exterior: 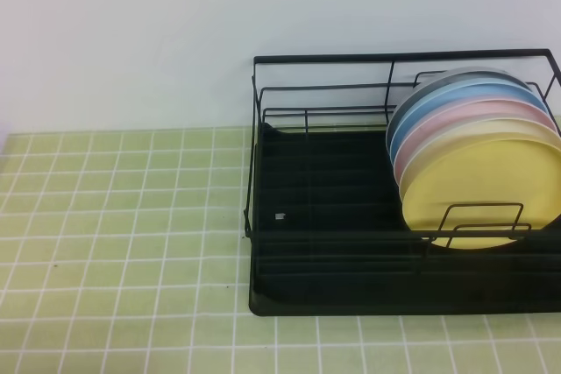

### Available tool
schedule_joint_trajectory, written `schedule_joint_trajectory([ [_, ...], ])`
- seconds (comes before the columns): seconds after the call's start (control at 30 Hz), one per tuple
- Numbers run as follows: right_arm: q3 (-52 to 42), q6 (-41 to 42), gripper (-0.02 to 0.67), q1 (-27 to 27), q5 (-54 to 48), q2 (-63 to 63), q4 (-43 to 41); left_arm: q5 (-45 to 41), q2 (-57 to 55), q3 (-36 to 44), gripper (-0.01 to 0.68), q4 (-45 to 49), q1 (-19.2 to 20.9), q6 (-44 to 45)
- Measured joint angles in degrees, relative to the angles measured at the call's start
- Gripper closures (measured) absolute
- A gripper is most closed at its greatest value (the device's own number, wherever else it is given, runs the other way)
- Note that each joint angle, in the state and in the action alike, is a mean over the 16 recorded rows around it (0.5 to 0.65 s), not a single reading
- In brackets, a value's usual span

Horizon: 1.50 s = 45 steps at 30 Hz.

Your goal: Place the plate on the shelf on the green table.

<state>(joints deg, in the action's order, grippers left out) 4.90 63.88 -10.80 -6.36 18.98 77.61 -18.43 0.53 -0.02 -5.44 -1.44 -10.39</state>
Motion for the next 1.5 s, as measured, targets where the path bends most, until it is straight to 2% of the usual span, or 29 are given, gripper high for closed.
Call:
schedule_joint_trajectory([
  [0.07, -0.01, -0.92, 0.652, 0.00, -0.46, -0.94, -3.60, 0.00, 0.00, 0.00, 0.675, 0.00, 0.00, 0.00],
  [0.17, -0.16, -6.92, 0.652, 0.02, -1.18, -2.93, -13.51, 0.00, 0.00, 0.00, 0.675, 0.00, 0.00, 0.00],
  [0.3, -1.07, -20.00, 0.652, 0.04, -1.69, -6.65, -31.96, 0.00, 0.00, 0.00, 0.675, 0.00, 0.00, 0.00],
  [0.5, -3.40, -44.74, 0.652, 0.08, -4.21, -13.45, -62.13, 0.01, 0.00, 0.00, 0.675, 0.00, 0.00, 0.00],
  [0.6, -4.60, -55.09, 0.652, 0.10, -5.71, -16.35, -73.29, 0.02, 0.00, 0.00, 0.675, 0.00, 0.00, 0.00],
  [0.67, -5.35, -59.05, 0.652, 0.10, -6.61, -17.93, -77.78, 0.02, 0.00, 0.00, 0.675, 0.00, 0.00, 0.00],
  [0.83, -6.35, -62.01, 0.652, 0.10, -9.66, -20.39, -81.68, 0.03, 0.00, 0.00, 0.675, 0.00, 0.00, 0.00],
  [1.5, -6.31, -62.08, 0.652, 0.10, -12.12, -20.67, -81.85, 0.02, 0.00, 0.00, 0.675, 0.02, 0.00, 0.00],
])
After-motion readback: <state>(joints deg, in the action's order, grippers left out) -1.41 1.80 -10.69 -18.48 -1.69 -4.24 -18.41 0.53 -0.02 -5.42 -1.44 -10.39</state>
